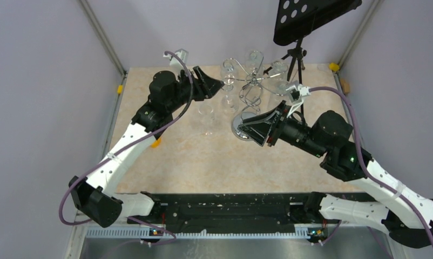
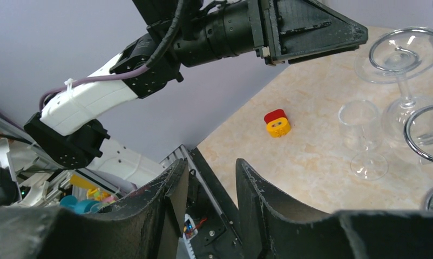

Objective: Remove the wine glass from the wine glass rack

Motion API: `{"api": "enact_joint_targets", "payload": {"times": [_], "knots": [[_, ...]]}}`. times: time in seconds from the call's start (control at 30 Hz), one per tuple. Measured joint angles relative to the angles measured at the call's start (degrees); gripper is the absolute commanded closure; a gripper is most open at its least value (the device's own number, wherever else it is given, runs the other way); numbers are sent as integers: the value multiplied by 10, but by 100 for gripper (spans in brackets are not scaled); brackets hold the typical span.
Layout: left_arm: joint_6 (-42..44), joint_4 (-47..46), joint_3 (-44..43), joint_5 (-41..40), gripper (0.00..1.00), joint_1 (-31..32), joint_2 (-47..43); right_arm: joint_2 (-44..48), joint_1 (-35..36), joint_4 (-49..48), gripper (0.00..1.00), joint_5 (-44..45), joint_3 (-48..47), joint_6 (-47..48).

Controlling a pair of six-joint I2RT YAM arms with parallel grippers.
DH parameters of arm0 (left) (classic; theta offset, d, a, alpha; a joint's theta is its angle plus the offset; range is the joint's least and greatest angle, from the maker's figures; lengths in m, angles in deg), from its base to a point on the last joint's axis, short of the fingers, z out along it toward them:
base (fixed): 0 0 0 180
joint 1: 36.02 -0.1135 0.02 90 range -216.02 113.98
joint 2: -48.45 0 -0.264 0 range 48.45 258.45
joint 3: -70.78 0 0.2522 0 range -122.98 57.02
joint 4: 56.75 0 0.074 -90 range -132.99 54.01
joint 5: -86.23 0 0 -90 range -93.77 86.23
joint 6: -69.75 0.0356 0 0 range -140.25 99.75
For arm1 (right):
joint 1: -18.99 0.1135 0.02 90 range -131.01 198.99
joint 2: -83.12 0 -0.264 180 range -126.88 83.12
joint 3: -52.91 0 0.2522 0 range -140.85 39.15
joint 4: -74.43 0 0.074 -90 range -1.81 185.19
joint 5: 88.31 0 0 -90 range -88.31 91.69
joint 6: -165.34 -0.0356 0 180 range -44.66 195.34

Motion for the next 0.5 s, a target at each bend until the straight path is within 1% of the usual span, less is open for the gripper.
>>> {"api": "enact_joint_targets", "payload": {"times": [0.07,0.17,0.27,0.43,0.5], "knots": [[-3,0,0,5,53,0,2,-2,0,-9,62,-5,0,-2],[-9,-1,1,9,56,0,3,-3,0,-27,64,-21,9,-10],[-17,-4,2,13,58,0,3,-9,0,-41,65,-36,12,-16],[-27,-12,11,16,57,0,5,-16,0,-56,66,-54,15,-23],[-32,-14,15,16,59,0,8,-16,0,-60,66,-61,15,-26]]}}
